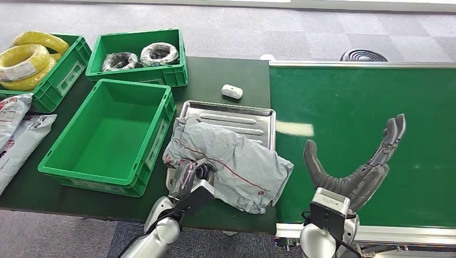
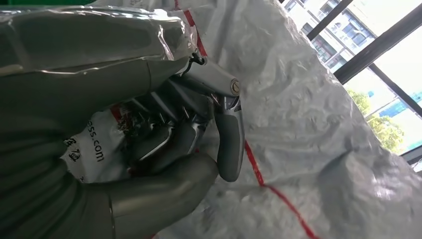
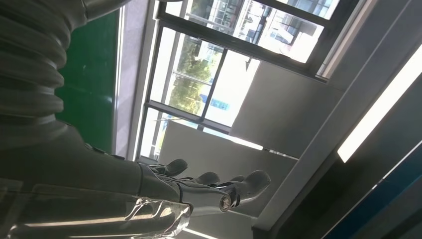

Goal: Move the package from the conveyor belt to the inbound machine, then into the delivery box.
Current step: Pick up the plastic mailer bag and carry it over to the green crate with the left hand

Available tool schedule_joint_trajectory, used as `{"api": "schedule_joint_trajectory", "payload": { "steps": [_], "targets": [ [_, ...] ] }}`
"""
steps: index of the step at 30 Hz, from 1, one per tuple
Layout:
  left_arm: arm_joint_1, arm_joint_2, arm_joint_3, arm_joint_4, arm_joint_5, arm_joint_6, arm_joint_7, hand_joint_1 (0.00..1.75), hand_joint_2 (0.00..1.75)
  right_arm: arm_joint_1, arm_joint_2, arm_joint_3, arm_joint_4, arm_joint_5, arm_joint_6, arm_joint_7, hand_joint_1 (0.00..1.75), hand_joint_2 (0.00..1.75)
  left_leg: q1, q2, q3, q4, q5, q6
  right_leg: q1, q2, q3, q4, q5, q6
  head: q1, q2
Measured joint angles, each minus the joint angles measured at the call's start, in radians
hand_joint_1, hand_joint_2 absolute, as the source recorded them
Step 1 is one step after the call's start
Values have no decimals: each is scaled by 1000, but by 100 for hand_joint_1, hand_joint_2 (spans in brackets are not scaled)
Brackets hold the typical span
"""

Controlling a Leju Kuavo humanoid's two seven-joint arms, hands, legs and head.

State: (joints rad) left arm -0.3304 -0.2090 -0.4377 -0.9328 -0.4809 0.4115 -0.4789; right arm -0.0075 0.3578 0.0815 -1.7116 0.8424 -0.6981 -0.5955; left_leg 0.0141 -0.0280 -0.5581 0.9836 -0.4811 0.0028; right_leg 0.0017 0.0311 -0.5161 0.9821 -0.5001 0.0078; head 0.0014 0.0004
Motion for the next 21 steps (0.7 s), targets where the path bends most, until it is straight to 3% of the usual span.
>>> {"api": "schedule_joint_trajectory", "payload": {
  "steps": [13,14,17,18,21],
  "targets": [
    [6,1,32,-32,0,-14,3,171,175,0,0,0,1,-6,0,-3,0,175,0,0,0,0,0,0,0,0,0,0,0,0,0,0],
    [7,1,33,-32,0,-14,3,161,175,0,0,0,1,-6,0,-3,0,175,0,0,0,0,0,0,0,0,0,0,0,0,0,0],
    [8,1,35,-33,0,-14,3,33,175,0,0,0,1,-6,0,-3,0,175,0,0,0,0,0,0,0,0,0,0,0,0,0,0],
    [9,1,35,-33,0,-14,3,0,175,0,0,0,1,-6,0,-3,0,175,0,0,0,0,0,0,0,0,0,0,0,0,0,0],
    [12,1,36,-36,-2,-13,5,0,175,0,0,0,1,-6,0,-3,0,175,0,0,0,0,0,0,0,0,0,0,0,0,0,0]
  ]
}}
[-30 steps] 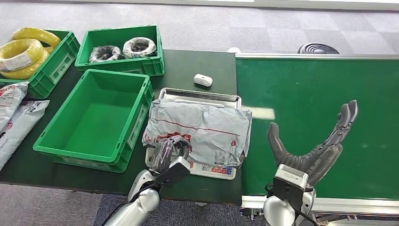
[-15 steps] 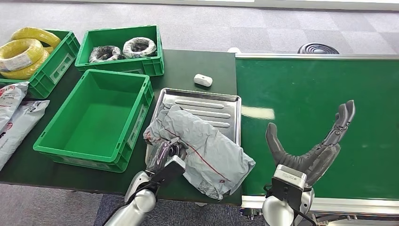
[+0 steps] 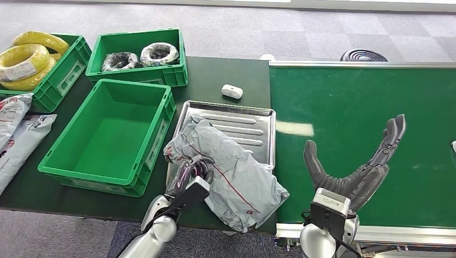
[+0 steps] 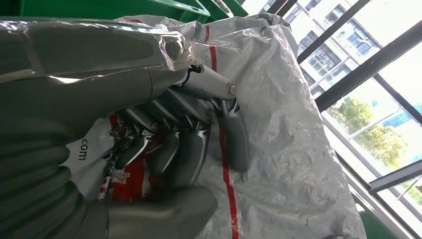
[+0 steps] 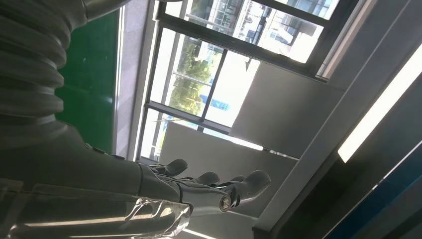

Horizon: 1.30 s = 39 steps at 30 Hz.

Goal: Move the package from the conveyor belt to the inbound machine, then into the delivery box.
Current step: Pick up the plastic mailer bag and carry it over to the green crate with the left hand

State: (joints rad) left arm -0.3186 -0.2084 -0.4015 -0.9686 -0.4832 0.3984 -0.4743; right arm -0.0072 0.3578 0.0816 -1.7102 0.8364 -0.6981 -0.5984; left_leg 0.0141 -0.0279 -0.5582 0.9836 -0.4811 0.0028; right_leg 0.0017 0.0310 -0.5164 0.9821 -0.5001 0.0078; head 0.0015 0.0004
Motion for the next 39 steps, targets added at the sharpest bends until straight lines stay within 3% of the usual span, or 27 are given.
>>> {"api": "schedule_joint_trajectory", "payload": {
  "steps": [29,36,39],
  "targets": [
    [22,-1,51,-35,-53,13,25,0,175,5,0,3,0,7,0,1,0,175,0,0,0,0,0,0,0,0,0,0,0,0,0,0],
    [28,-1,63,-57,-114,82,30,0,175,7,0,2,0,7,0,0,0,175,0,0,0,0,0,0,0,0,0,0,0,0,0,0],
    [25,-1,66,-62,-227,170,70,123,175,7,0,2,0,7,0,0,0,175,0,0,0,0,0,0,0,0,0,0,0,0,0,0]
  ]
}}
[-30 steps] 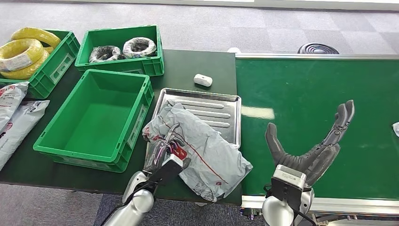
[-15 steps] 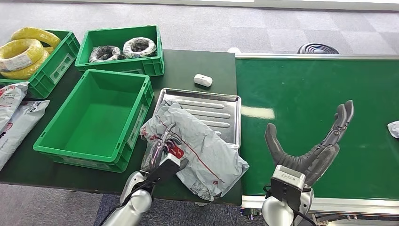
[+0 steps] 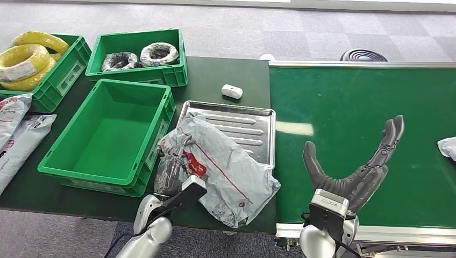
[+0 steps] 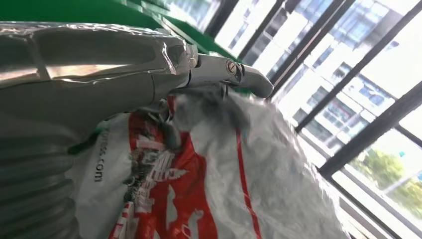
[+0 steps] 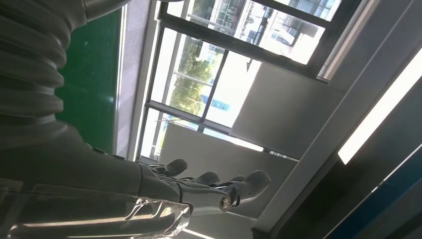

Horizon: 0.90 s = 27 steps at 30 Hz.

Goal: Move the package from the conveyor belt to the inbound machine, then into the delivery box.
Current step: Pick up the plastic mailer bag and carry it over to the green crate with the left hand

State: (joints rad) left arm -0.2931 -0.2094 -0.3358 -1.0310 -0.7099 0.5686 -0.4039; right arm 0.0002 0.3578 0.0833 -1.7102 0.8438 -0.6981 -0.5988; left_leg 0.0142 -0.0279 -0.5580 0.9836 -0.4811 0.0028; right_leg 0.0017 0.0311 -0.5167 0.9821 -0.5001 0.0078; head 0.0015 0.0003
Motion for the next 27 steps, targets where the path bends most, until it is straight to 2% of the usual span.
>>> {"api": "schedule_joint_trajectory", "payload": {
  "steps": [1,2,6,16,27],
  "targets": [
    [-4,0,0,0,-44,23,22,167,175,0,0,0,0,0,0,0,0,175,0,0,0,0,0,0,0,0,0,0,0,0,0,0],
    [-10,-1,0,5,-87,40,46,175,175,0,0,1,0,0,0,0,0,175,0,0,0,0,0,0,0,0,0,0,0,0,0,0],
    [-55,-11,1,68,-157,66,88,175,175,-1,0,8,0,3,0,3,0,175,0,0,0,0,0,0,0,0,0,0,0,0,0,0],
    [-119,-37,8,199,-119,90,55,175,175,0,0,14,0,-3,0,1,0,175,0,0,0,0,0,0,0,0,0,0,0,0,0,0],
    [-136,-39,19,231,-97,95,38,175,175,-2,0,14,4,-9,0,-2,0,175,0,0,0,0,0,0,0,0,0,0,0,0,0,0]
  ]
}}
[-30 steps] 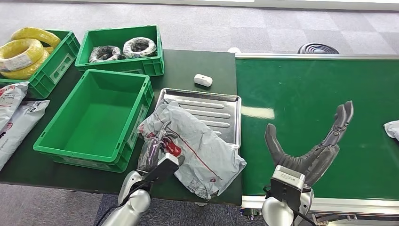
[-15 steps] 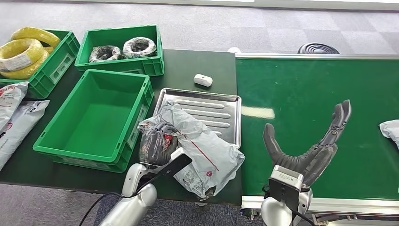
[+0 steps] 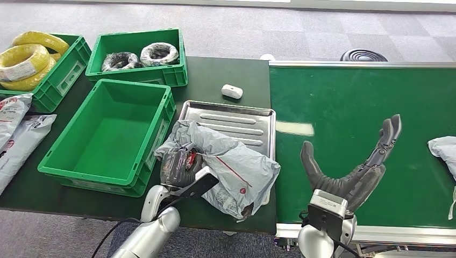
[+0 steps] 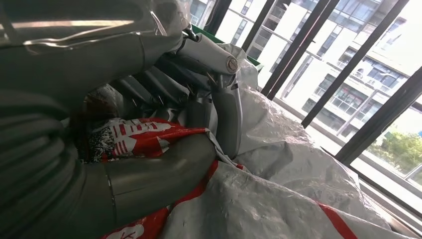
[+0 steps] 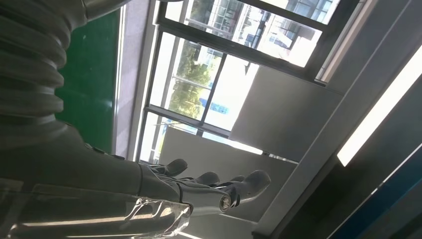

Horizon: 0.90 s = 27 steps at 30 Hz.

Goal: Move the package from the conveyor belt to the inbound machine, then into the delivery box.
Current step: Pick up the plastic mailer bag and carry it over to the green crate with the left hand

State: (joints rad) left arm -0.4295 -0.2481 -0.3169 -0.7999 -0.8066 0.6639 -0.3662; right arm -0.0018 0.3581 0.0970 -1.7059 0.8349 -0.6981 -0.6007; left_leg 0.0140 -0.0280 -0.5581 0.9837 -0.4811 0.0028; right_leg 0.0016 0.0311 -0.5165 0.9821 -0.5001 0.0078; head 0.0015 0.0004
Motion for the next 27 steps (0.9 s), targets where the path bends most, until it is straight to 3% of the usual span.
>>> {"api": "schedule_joint_trajectory", "payload": {
  "steps": [12,18,27],
  "targets": [
    [-31,2,50,-67,180,-109,-71,175,175,-5,0,4,20,-14,0,-12,0,175,0,0,0,0,0,0,0,0,0,1,0,0,0,0],
    [-106,20,134,-208,162,-168,-51,175,175,-4,0,2,34,-46,0,-50,0,175,0,0,-1,0,0,0,0,0,-1,2,0,0,0,0],
    [-234,60,193,-326,189,-148,11,175,175,-4,0,1,41,-48,0,-35,0,175,0,0,-1,0,1,0,0,0,-3,2,0,0,0,0]
  ]
}}
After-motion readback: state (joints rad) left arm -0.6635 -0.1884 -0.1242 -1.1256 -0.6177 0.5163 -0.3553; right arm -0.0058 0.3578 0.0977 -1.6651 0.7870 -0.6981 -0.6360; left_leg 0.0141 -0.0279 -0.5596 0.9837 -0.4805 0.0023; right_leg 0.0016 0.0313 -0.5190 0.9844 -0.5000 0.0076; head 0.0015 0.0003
